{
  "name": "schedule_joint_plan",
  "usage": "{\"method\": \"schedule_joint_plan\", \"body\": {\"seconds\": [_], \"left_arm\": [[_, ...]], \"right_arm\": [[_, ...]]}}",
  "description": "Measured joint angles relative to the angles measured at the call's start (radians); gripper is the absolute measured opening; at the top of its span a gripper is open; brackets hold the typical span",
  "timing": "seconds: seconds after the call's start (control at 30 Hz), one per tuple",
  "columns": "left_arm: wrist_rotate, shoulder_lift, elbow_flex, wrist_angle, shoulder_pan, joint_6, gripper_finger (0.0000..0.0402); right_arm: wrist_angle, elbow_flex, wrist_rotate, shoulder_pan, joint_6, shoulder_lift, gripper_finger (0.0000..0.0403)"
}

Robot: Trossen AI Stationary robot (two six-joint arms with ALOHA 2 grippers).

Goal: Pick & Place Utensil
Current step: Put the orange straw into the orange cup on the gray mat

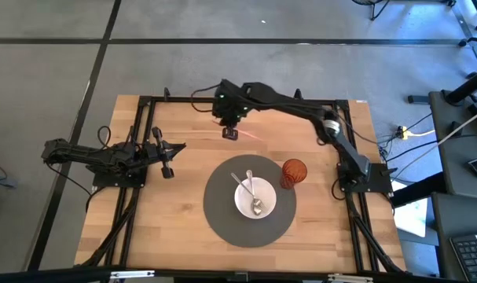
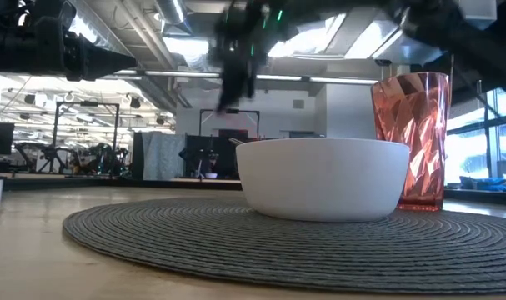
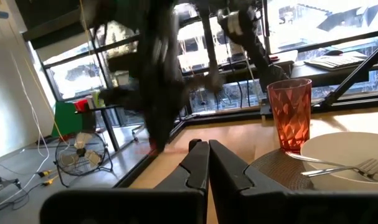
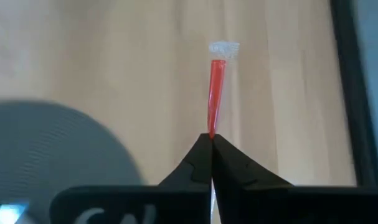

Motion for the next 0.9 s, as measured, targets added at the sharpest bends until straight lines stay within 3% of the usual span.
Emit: {"method": "schedule_joint_plan", "body": {"seconds": [0.2,0.53,0.73,0.9], "left_arm": [[0.001,0.0,0.0,0.0,0.0,0.0,0.0004],[0.001,0.0,0.0,0.0,0.0,-0.012,0.0005],[0.001,0.0,0.0,0.0,0.0,-0.027,0.0002],[0.001,0.0,0.0,0.0,0.0,-0.027,0.0003]], "right_arm": [[0.076,-0.002,-0.06,0.106,0.001,-0.237,0.0001],[0.037,-0.003,0.121,0.405,0.063,-0.573,0.0001],[-0.013,-0.056,0.368,0.624,0.145,-0.708,0.0],[0.12,-0.321,0.573,0.801,0.18,-0.892,0.0]]}}
